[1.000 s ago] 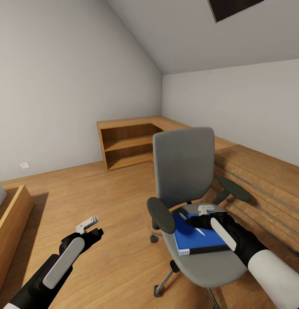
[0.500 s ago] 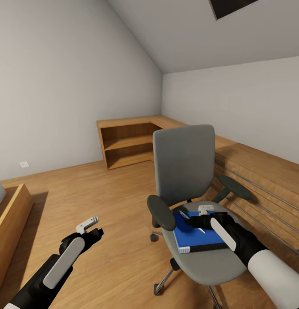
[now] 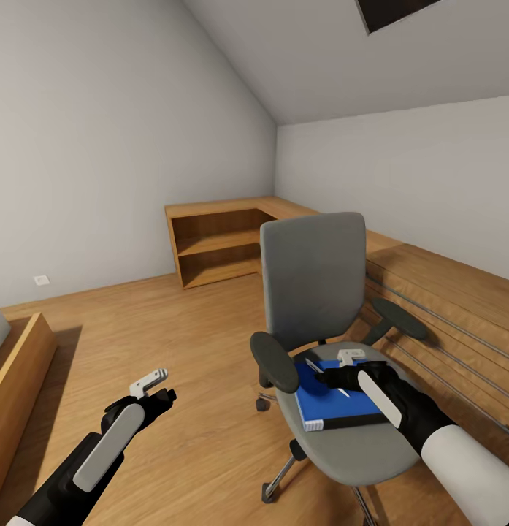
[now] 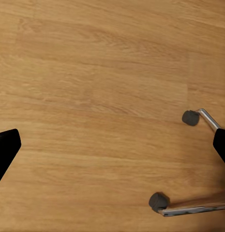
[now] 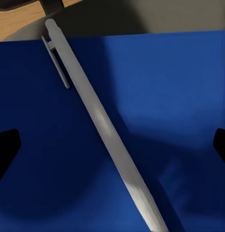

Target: In the bedroom, organize the workspace by keeping the computer under the desk, ensuring the monitor is on the desk, placing the keyboard on the desk next to the monitor, placing the mouse on the desk next to the keyboard, moving the folder from the swivel chair onto the desk next to the mouse, stacking the notebook on top of the folder with the pen on top of the notebook, and positioning the swivel chair next to the desk.

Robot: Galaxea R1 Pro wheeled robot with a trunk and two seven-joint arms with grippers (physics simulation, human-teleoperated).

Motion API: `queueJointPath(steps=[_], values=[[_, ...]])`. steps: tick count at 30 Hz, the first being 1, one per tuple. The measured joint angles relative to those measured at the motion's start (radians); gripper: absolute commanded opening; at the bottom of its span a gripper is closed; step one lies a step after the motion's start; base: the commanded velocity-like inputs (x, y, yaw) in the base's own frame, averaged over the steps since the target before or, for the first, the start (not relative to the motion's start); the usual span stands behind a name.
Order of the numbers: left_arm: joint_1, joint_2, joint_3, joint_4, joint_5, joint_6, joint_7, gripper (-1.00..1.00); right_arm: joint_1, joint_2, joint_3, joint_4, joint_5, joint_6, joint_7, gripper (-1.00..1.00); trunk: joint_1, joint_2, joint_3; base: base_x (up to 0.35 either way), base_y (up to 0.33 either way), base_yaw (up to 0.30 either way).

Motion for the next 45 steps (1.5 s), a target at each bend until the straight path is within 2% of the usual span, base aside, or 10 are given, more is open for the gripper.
queueJointPath(steps=[17, 20, 26, 45], values=[[0.0, -0.001, 0.0, 0.0, 0.001, 0.0, 0.0, 1.0, 0.0, 0.001, 0.002, 0.005, 0.002, 0.0, -0.009, 1.0, 0.0, 0.0, 0.0, 0.0, 0.0, 0.0], [0.0, -0.001, 0.0, 0.0, 0.001, 0.001, 0.0, 1.0, 0.0, 0.011, 0.019, 0.012, 0.015, 0.0, -0.026, 1.0, 0.0, 0.0, 0.0, 0.0, 0.0, 0.0], [0.0, -0.001, 0.0, 0.0, 0.002, 0.001, 0.0, 1.0, 0.0, 0.019, 0.026, 0.015, 0.023, 0.001, -0.045, 1.0, 0.0, 0.0, 0.0, 0.0, 0.0, 0.0], [0.0, -0.002, 0.0, 0.0, 0.002, 0.002, 0.0, 1.0, 0.0, 0.023, 0.027, 0.016, 0.024, 0.001, -0.05, 1.0, 0.004, -0.007, -0.003, 0.0, 0.0, 0.0]])
